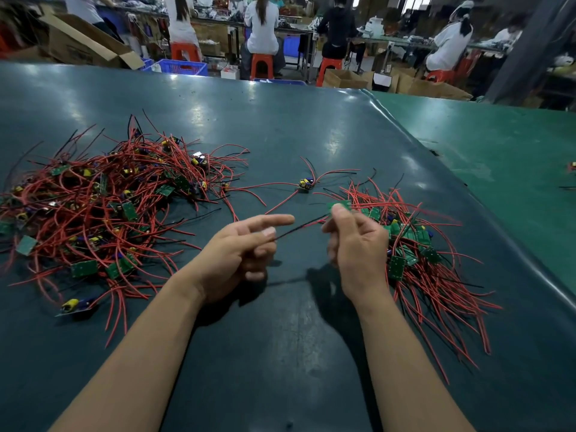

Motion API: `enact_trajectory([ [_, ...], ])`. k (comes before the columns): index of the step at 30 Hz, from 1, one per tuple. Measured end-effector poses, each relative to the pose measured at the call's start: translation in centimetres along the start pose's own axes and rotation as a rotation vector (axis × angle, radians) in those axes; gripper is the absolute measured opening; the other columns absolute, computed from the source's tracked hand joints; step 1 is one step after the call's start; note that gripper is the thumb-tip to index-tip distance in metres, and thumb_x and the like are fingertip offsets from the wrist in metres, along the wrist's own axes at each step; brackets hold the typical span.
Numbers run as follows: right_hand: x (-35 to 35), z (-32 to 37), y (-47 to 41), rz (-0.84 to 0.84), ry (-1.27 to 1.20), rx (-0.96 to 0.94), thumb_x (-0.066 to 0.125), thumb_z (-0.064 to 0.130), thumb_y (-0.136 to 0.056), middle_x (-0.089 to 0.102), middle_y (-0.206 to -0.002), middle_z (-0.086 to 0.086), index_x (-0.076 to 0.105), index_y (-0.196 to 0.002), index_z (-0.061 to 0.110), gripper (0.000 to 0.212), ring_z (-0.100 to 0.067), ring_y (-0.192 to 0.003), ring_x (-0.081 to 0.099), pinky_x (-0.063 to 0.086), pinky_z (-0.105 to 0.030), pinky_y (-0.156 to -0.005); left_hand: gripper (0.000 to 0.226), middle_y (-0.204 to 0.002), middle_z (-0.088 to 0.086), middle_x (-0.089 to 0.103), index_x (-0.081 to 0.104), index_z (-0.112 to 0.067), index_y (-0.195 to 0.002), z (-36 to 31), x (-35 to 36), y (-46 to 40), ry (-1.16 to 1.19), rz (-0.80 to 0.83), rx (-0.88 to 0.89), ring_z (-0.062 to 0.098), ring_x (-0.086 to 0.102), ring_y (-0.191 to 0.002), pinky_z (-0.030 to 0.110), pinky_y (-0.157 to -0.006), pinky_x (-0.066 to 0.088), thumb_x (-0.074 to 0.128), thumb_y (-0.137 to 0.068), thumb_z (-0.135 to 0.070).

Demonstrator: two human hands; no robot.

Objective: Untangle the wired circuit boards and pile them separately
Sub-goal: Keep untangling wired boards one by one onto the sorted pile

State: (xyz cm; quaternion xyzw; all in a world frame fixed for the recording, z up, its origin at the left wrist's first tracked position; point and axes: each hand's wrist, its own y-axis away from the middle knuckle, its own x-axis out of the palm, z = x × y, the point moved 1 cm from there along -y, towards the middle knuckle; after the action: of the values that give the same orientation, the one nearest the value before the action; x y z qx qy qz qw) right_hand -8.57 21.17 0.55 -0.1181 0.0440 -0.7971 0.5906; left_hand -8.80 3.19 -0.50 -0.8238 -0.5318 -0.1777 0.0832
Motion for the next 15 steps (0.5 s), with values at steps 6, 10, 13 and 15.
enact_trajectory([
  [6,-1.7,-0.3,-1.2,-0.492,-0.265,0.039,0.052,0.036,-0.101,0.048,-0.047,0.004,0.059,-0.075,0.011,0.037,-0.011,-0.031,0.038,0.029,-0.017,-0.034,0.024,-0.052,-0.006,0.031,0.062,-0.014,-0.108,-0.3,-1.1,-0.7,0.118,-0.365,0.168,0.006,0.022,-0.042,0.014,-0.039,0.022,0.040,-0.101,-0.007],
  [10,-1.2,-1.1,-1.2,-0.459,-0.311,0.207,0.052,0.036,-0.101,0.067,-0.057,-0.001,0.062,-0.083,0.009,0.034,-0.009,-0.031,0.046,0.036,-0.018,-0.031,0.022,-0.052,-0.006,0.036,0.065,-0.016,-0.103,0.1,-0.8,-0.8,0.043,-0.410,0.211,0.008,0.024,-0.042,0.016,-0.040,0.023,0.047,-0.097,-0.004],
  [13,-0.5,-1.5,-0.9,-0.348,-0.221,0.204,0.049,0.035,-0.102,0.068,-0.058,-0.001,0.065,-0.083,0.008,0.037,-0.010,-0.031,0.047,0.037,-0.018,-0.032,0.020,-0.051,-0.008,0.036,0.066,-0.016,-0.097,0.5,-0.9,-0.9,-0.158,-0.534,0.328,0.008,0.023,-0.042,0.019,-0.042,0.022,0.052,-0.096,-0.002],
  [15,0.0,-1.8,-0.6,-0.252,-0.102,0.156,0.048,0.035,-0.102,0.064,-0.055,0.001,0.066,-0.079,0.011,0.038,-0.011,-0.032,0.047,0.036,-0.018,-0.032,0.018,-0.049,-0.013,0.038,0.066,-0.019,-0.093,0.8,-0.8,-0.7,-0.469,-0.640,0.446,0.006,0.028,-0.043,0.021,-0.043,0.025,0.057,-0.094,-0.003],
])
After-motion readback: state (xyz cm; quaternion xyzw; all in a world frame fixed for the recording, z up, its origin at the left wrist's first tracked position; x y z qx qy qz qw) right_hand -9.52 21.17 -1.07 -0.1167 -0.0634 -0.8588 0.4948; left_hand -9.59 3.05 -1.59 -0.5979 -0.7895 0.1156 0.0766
